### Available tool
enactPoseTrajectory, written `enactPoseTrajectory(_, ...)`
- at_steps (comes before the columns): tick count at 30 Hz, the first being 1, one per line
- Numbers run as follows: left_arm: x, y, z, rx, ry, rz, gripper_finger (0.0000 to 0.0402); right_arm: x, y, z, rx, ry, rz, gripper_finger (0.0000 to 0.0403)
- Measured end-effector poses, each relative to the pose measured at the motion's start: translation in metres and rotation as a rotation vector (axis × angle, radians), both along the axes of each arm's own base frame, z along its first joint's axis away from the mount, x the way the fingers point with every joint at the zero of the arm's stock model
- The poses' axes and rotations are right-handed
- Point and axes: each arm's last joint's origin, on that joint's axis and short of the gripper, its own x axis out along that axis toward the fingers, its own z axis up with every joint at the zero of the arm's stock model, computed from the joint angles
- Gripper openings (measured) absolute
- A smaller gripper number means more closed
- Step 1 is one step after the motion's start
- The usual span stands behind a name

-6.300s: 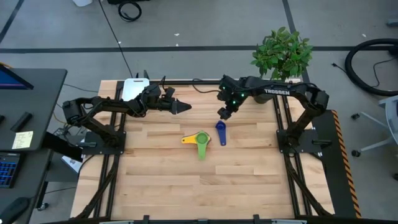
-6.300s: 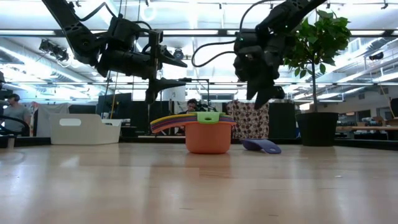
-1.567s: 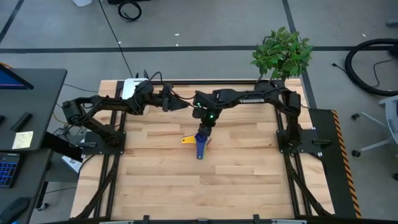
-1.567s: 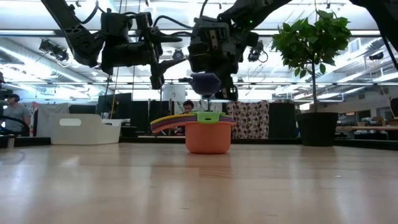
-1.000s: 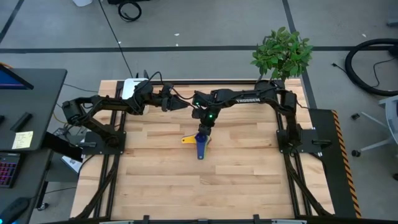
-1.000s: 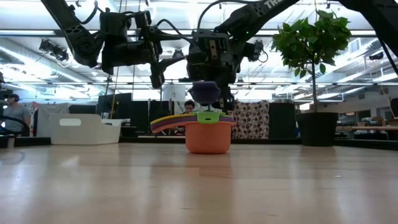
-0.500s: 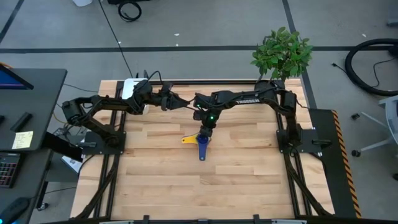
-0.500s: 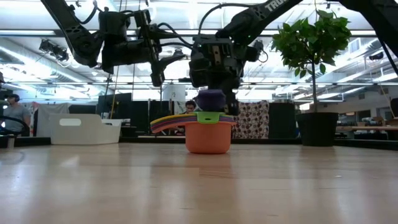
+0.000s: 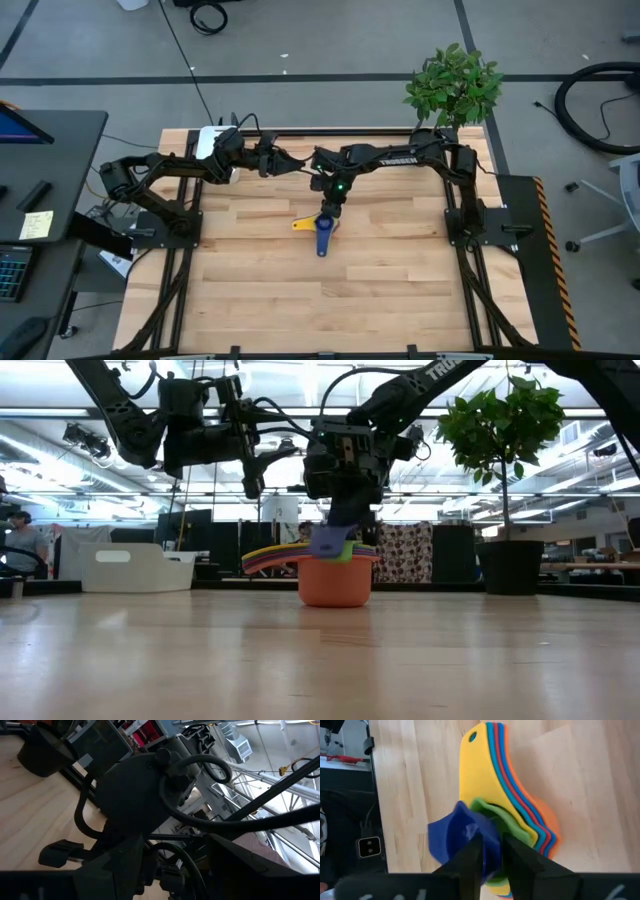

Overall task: Nest measuring cups in basket
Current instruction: Stack the blue measuring cup on top of the green measuring cup

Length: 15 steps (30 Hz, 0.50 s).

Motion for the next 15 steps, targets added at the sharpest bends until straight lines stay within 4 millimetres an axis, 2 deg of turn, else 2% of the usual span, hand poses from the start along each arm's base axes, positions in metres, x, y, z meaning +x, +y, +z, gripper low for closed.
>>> enactPoseTrajectory(7,0.0,0.0,0.0,0.001,-0.001,-0.001,0.0224,0.0,0.0,0.001,0.006,-0.013,0.011,0.0119)
enactPoseTrajectory(15,-0.001,0.002,0.0,0.002,0.0,0.001,0.0224,-0.004,-0.011,0.002,0.088,-0.017,-0.002,0.0125)
